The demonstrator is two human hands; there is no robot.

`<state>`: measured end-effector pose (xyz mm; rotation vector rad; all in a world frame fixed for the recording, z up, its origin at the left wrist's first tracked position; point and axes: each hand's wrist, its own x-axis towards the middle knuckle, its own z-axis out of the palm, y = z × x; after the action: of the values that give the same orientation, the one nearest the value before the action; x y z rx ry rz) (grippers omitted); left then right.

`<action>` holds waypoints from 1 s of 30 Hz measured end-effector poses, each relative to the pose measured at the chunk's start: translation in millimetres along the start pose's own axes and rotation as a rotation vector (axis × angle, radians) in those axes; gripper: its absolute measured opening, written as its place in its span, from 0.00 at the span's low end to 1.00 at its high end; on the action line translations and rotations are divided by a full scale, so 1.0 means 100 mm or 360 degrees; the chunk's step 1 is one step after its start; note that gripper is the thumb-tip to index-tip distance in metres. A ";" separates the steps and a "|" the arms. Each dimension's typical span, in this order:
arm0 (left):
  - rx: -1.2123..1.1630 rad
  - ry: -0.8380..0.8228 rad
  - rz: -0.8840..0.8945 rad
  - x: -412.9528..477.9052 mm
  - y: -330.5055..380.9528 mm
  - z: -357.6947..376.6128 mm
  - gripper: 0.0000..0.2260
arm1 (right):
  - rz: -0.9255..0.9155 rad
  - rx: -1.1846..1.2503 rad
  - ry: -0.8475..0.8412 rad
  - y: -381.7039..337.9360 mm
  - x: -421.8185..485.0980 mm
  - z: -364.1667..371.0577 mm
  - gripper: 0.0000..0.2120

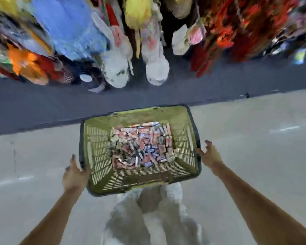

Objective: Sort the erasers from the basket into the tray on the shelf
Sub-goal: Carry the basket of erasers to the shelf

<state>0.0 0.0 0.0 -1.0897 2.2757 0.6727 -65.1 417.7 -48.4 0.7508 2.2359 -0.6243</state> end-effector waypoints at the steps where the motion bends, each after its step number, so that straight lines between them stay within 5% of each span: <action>1: -0.0075 -0.0003 -0.0055 0.12 -0.03 0.09 0.29 | 0.0006 0.0051 -0.0020 0.00 0.13 0.11 0.27; 8: -0.0901 -0.0070 -0.0632 0.67 -0.03 0.40 0.15 | 0.0077 0.0274 0.0134 -0.01 0.51 0.44 0.09; 14: -0.0897 -0.0160 -0.0538 0.32 0.18 0.06 0.15 | 0.0126 0.0489 0.0246 0.13 -0.11 0.01 0.04; 20: -0.0509 -0.0184 -0.0098 -0.63 0.70 -0.68 0.09 | 0.0321 0.0996 0.0372 0.49 -1.41 -0.79 0.06; 27: 0.0069 -0.0139 0.0681 -1.88 1.87 -1.65 0.22 | 0.0623 0.1465 0.0695 0.97 -3.05 -1.83 0.06; 30: 0.0123 -0.0224 0.0965 -2.36 2.54 -1.81 0.15 | 0.0819 0.1617 0.0640 1.22 -3.54 -2.13 0.10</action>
<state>-121.9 155.7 337.6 -0.2864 2.4832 0.8465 130.2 517.7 322.0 2.0087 1.8036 -1.4428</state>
